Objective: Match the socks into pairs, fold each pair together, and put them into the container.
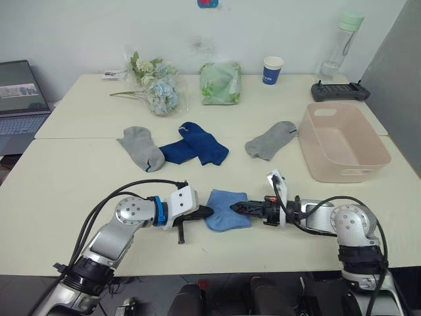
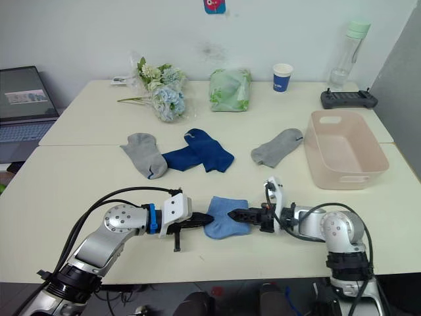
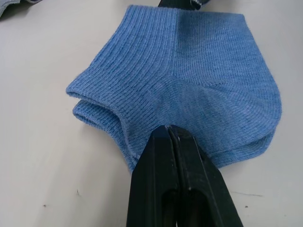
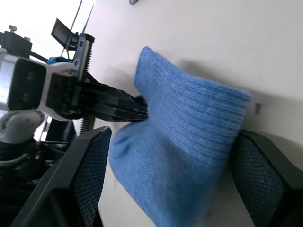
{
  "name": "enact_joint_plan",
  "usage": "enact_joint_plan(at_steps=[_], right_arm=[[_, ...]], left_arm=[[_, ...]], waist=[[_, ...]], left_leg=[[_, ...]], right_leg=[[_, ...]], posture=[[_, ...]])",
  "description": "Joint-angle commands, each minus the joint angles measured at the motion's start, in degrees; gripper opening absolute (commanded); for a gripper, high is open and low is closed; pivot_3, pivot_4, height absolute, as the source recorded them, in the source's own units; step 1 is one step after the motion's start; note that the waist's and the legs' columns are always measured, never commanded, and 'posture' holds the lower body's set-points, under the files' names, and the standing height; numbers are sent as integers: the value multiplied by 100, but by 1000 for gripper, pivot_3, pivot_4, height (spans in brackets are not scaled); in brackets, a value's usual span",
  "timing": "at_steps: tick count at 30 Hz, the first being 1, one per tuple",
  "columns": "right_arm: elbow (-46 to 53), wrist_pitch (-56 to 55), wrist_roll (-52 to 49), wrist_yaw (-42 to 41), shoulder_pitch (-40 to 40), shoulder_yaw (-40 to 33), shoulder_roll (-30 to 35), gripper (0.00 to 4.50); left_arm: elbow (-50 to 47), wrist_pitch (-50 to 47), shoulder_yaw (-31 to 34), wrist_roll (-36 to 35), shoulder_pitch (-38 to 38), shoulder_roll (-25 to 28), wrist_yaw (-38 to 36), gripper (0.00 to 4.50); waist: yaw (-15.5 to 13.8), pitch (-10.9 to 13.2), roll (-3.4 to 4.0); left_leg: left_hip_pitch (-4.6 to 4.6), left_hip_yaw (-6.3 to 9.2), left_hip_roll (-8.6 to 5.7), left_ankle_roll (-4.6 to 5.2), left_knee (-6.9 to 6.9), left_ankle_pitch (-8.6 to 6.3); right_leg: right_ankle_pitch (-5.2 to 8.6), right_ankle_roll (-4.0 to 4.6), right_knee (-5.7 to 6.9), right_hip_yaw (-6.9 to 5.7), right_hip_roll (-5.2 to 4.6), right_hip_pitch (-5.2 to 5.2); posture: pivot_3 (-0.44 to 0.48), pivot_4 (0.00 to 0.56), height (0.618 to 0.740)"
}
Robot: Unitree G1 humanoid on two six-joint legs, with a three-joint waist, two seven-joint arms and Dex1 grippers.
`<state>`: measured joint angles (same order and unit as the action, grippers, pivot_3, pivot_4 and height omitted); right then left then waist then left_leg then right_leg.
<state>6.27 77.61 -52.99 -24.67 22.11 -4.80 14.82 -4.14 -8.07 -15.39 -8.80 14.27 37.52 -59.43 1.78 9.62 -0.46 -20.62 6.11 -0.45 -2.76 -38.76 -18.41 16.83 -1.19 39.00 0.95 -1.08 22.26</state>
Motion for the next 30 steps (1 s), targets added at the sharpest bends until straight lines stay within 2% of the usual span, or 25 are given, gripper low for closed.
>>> enact_joint_plan(at_steps=[1,9,14,21,25,28,30], right_arm=[[-131,173,-132,53,102,-108,-181,3946],[-385,-57,161,43,213,-174,-246,3946],[-243,-118,226,-153,90,25,-120,2380],[-156,-105,239,-139,57,-56,-126,26],[10,-93,165,-207,-12,-256,93,9],[258,10,-65,-226,-65,-631,346,0],[460,77,-268,-226,-31,-970,590,0]], left_arm=[[3,-31,31,45,-54,7,-12,0],[-98,-179,110,-73,-37,11,-21,0],[-133,-177,137,-143,46,-2,-33,0],[-371,-387,198,-318,64,-71,3,0],[-655,-724,498,-779,84,-79,-41,0],[-1043,-1240,765,-1257,241,54,-150,580],[-1329,-1903,1052,-1872,557,-22,-35,1170]], waist=[[0,0,0],[6,-1,1],[6,0,2],[8,-1,1],[6,0,2],[-32,3,0],[-35,6,1]], left_leg=[[0,0,0,0,0,0],[1,-1,0,0,0,0],[-1,1,-1,0,0,0],[0,0,1,0,0,0],[-3,1,-1,0,-1,0],[-11,5,-3,0,-1,0],[-15,9,-6,0,-2,0]], right_leg=[[0,0,0,0,0,0],[0,0,1,0,0,0],[0,0,1,-2,0,1],[0,0,2,-1,0,1],[0,0,0,-1,0,2],[0,0,-4,-5,-2,3],[0,-1,-6,-8,-2,4]], posture=[[0,150,740],[0,150,740],[0,150,740],[0,150,740],[0,150,740],[0,150,740],[0,150,740]])
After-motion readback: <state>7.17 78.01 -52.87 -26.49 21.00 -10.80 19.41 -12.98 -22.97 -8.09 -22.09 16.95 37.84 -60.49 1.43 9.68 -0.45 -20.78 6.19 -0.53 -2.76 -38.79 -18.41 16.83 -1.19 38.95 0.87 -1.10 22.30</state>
